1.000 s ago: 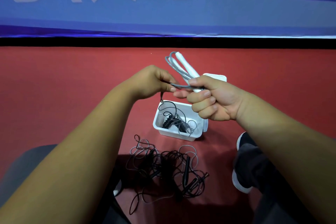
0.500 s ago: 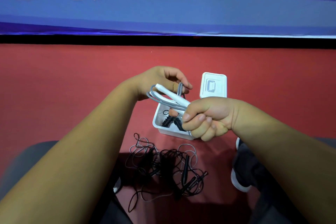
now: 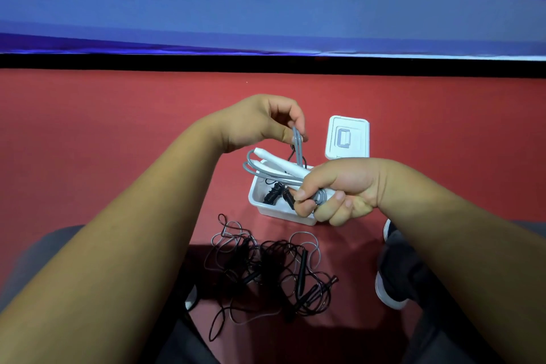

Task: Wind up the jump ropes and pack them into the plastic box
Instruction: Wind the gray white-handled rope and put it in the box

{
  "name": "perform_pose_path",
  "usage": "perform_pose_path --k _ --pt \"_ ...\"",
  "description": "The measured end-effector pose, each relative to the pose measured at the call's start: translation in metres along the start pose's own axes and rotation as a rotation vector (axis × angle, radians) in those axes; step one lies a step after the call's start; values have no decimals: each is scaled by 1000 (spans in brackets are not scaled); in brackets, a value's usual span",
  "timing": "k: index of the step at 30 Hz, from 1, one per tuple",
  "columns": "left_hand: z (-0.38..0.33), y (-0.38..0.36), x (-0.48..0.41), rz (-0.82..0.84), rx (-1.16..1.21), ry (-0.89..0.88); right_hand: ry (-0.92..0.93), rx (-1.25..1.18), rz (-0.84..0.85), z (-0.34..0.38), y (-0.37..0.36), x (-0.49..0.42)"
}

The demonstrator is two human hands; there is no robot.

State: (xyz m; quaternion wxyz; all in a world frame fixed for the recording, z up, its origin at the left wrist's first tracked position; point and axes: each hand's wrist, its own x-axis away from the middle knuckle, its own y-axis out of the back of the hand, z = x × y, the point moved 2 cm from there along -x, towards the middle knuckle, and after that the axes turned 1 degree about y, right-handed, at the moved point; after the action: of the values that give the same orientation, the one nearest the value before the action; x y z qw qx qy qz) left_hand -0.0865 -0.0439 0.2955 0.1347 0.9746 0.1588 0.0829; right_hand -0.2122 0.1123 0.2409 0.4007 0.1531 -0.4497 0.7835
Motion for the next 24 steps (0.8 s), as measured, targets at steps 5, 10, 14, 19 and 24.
perform_pose_path --k 5,10,14,19,24 --pt "-7 7 1 -94 -121 28 22 -72 -88 1 7 -4" --pt "-13 11 3 -137 -199 25 90 -147 -284 2 9 -6" --pt "-16 14 5 -155 -259 -3 182 -285 -398 7 12 -6" --pt "-6 21 5 -151 -279 51 336 -406 -478 12 22 -8" --pt "9 19 0 -222 -491 179 479 -432 -473 19 20 -6"
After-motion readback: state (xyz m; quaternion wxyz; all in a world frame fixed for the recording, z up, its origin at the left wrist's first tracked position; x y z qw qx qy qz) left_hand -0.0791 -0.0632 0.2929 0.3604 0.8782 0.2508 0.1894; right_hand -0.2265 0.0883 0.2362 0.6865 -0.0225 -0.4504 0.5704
